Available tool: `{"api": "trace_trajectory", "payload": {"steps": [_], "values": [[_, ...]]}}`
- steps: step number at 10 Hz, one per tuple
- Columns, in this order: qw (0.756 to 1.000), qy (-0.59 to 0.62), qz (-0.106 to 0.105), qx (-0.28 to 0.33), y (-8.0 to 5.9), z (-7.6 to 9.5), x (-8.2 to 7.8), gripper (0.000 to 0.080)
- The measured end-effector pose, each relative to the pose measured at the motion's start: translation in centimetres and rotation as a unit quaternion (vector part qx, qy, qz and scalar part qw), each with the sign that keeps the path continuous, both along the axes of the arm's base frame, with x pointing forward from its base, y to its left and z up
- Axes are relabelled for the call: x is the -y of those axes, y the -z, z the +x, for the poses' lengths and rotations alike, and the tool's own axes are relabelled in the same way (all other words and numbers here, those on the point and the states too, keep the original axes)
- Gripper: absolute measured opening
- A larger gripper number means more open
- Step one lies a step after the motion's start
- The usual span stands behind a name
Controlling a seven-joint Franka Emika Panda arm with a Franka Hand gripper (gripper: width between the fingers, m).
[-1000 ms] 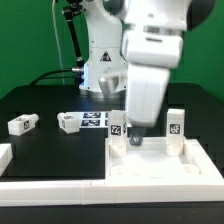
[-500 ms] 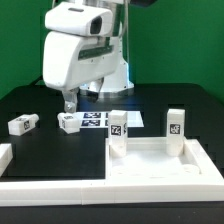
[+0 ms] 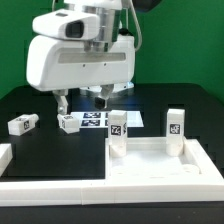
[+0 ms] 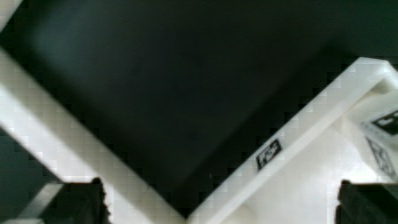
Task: Assemble square table
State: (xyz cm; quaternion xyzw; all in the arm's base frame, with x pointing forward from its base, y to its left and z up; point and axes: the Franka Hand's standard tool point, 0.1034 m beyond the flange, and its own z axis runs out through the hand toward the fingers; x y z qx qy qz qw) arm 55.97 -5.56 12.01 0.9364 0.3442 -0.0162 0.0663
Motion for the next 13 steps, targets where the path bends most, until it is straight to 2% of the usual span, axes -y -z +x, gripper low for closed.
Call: {"api": "trace_trajectory", "payload": {"steps": [1,2,4,6,8,9,10,12,13], "values": [[0.999,0.034,0.009,0.004,-0.3,-1.4,-0.1,0.0649],[0.998,0.053,0.016,-0.001,0.1,-3.3,-0.1,0.0649],[0.998,0.057,0.021,0.011,1.0,-5.8,0.5,0.0649],[0.998,0.054,0.02,0.009,0.9,-5.4,0.3,0.0649],[0.998,0.057,0.018,-0.001,1.0,-5.7,0.1,0.0649],[0.998,0.062,0.011,-0.026,1.2,-6.3,-0.2,0.0649],[0.997,0.057,0.007,-0.05,1.7,-7.5,-0.4,0.0649],[0.991,0.046,-0.016,-0.124,3.1,-12.1,-0.7,0.0649],[0.988,0.049,-0.021,-0.148,4.0,-14.0,-1.0,0.0649]]}}
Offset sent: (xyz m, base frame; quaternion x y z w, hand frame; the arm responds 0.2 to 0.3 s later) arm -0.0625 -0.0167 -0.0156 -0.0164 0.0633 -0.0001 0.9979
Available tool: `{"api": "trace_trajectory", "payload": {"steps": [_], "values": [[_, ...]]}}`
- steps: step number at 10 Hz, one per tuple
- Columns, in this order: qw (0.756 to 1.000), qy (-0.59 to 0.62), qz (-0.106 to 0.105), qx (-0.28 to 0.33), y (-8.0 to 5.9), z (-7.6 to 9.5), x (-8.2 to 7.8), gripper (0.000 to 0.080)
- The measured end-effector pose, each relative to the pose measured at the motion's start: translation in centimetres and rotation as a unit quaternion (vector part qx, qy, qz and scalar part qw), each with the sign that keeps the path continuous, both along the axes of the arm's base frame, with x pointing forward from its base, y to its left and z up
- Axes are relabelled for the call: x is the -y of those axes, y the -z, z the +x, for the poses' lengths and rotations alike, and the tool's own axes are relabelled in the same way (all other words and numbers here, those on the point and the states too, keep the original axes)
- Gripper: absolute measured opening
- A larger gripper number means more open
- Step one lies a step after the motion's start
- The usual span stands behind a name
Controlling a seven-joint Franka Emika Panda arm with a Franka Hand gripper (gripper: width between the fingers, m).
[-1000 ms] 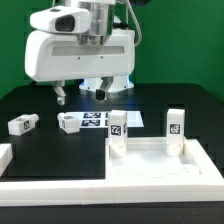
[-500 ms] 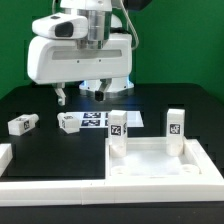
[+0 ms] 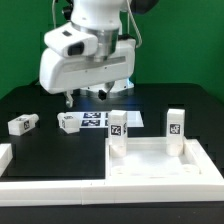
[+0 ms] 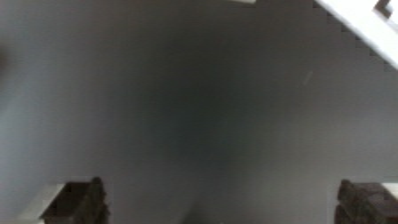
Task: Assemble square table
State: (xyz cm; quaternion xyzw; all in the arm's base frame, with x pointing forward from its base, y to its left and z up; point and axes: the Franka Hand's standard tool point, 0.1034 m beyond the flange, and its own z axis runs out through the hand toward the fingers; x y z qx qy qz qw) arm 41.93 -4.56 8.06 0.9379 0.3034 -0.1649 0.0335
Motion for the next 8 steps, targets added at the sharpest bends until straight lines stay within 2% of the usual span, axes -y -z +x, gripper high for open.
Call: {"api": "trace_trajectory", "payload": {"steps": [1,2,3,5,6,7,8], "values": [[1.0,-0.003,-0.004,-0.019,0.8,-1.9,-0.1,0.0649],[0.999,-0.002,-0.01,-0.044,1.3,-2.8,0.2,0.0649],[0.997,0.003,-0.025,-0.075,1.3,-2.9,0.0,0.0649],[0.993,-0.006,-0.038,-0.111,1.7,-2.8,-0.6,0.0649],[0.993,-0.007,-0.037,-0.108,1.7,-2.7,-0.5,0.0649],[0.993,-0.009,-0.038,-0.109,1.9,-2.8,-0.2,0.0649],[0.992,-0.002,-0.051,-0.114,2.7,-4.1,2.0,0.0649]]}}
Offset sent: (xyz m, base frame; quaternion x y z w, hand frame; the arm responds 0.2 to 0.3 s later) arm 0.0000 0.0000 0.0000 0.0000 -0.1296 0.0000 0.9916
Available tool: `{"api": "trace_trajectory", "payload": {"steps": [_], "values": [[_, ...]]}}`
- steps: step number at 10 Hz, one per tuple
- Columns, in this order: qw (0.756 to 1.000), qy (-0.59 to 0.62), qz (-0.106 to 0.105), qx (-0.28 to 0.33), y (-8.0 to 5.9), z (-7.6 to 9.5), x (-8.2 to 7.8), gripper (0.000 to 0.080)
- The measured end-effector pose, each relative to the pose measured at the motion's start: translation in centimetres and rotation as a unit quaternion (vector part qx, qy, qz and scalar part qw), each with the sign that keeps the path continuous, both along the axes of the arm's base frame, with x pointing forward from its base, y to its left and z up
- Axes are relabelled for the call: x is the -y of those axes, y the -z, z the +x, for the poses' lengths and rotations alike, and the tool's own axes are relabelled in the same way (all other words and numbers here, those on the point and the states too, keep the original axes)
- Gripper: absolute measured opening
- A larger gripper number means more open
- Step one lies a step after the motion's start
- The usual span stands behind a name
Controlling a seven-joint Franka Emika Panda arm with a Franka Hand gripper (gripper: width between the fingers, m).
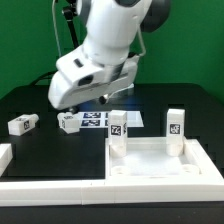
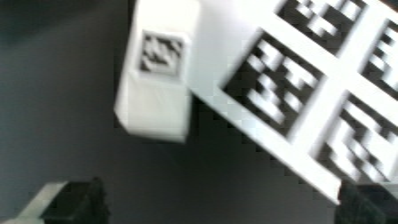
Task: Assemble square table
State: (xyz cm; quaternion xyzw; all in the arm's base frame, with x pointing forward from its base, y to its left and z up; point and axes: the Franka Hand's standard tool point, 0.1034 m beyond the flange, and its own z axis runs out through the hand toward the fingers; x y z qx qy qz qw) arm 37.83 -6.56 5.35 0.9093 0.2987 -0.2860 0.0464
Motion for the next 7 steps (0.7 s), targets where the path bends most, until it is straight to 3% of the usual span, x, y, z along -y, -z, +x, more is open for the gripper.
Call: {"api": "trace_trajectory", "payload": {"steps": [1,2,5,7], "values": [[0.999,0.023,-0.024,-0.004,0.6,-1.9,1.7,0.0649],[0.999,0.041,-0.032,0.0,0.9,-2.6,2.0,0.0649],[0.999,0.037,-0.03,0.0,0.9,-2.4,1.9,0.0649],[0.998,0.037,-0.038,-0.016,1.5,-2.4,3.0,0.0649]]}}
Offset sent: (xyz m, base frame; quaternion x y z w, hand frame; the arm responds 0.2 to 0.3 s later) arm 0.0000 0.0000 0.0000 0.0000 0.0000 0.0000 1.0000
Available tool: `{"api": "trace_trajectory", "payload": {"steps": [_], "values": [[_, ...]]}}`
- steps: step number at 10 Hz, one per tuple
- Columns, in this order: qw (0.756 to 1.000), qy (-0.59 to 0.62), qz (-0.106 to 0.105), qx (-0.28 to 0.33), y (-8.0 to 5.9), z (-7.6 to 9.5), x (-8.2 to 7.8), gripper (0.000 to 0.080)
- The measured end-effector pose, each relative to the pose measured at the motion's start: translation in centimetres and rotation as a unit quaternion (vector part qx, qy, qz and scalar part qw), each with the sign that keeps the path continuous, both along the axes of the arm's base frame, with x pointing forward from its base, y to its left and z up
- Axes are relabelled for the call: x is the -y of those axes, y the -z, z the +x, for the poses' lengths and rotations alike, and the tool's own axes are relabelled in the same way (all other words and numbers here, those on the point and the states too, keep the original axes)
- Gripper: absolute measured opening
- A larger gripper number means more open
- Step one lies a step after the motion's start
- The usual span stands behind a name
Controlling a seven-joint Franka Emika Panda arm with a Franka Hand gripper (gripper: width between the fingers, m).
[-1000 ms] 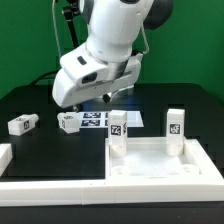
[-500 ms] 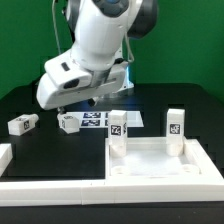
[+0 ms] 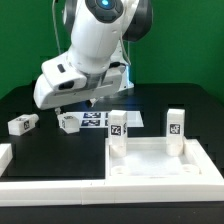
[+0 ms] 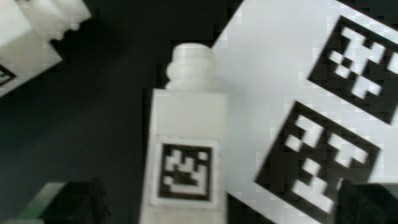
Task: Assemble square table
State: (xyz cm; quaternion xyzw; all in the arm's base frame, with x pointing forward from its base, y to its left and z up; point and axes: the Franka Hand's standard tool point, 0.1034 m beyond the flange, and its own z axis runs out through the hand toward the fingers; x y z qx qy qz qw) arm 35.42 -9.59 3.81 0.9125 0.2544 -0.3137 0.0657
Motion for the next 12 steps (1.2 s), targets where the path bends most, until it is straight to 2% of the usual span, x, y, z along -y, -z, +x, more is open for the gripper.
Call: {"api": "trace_trajectory", "payload": {"steps": [1,3,4,8,9,10,12], "values": [[1.0,0.008,-0.015,-0.019,0.4,0.4,0.7,0.0649],[0.997,0.034,-0.057,-0.047,1.8,1.6,1.0,0.0649],[0.997,0.039,-0.058,-0.045,2.2,1.8,0.8,0.0649],[0.996,0.041,-0.058,-0.049,2.2,1.6,0.7,0.0649],[0.992,0.063,-0.063,-0.084,1.9,0.6,0.0,0.0649],[0.989,0.071,-0.068,-0.108,2.2,0.5,-0.4,0.0649],[0.99,0.068,-0.066,-0.105,2.5,0.8,-0.3,0.0649]]}}
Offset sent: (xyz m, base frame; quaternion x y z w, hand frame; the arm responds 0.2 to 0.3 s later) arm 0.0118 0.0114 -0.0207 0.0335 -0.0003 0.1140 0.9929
